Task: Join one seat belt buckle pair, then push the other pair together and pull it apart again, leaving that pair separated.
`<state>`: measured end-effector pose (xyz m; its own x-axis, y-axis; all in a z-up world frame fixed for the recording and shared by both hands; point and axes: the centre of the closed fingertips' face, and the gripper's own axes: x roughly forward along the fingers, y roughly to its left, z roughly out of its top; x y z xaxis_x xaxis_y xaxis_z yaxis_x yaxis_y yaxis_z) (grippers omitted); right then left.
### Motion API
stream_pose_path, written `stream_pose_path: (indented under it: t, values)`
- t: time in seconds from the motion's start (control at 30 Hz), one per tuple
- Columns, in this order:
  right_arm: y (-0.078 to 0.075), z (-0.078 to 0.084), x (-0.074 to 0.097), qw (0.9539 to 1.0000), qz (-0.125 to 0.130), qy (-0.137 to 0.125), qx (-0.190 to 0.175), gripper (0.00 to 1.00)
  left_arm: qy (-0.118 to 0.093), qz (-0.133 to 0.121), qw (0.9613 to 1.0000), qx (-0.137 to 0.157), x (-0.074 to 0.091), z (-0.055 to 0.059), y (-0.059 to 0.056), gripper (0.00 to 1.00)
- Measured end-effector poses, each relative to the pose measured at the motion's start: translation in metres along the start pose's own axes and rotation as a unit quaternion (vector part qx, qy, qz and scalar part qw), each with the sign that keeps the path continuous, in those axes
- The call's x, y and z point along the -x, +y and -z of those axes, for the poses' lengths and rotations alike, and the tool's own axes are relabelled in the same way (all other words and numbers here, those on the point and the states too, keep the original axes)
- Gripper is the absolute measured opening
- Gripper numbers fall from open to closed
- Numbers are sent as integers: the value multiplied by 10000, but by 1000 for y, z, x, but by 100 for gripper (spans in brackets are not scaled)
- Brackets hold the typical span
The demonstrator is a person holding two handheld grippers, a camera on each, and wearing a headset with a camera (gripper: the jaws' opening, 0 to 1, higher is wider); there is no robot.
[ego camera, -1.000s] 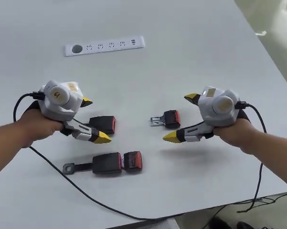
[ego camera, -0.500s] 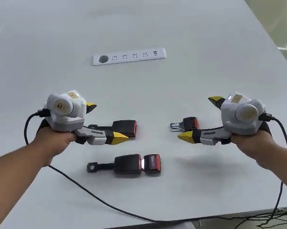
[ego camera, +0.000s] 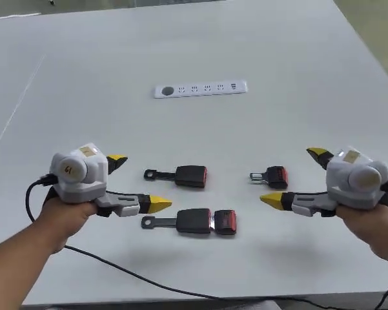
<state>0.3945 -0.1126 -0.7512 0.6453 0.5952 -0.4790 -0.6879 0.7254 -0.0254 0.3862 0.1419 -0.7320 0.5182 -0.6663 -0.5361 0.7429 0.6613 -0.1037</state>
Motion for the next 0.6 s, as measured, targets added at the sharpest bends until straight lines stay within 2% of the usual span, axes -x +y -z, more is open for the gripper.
stream_pose_path:
  t: [0.33, 0.6]
  values:
    - [16, 3, 15, 9999, 120, -37, 29, 100, -130, 135, 9997, -130, 23, 10, -13, 100]
    - [22, 6, 25, 9998, 216, -47, 8, 100, -279, 149, 9994, -158, 34, 14, -18, 100]
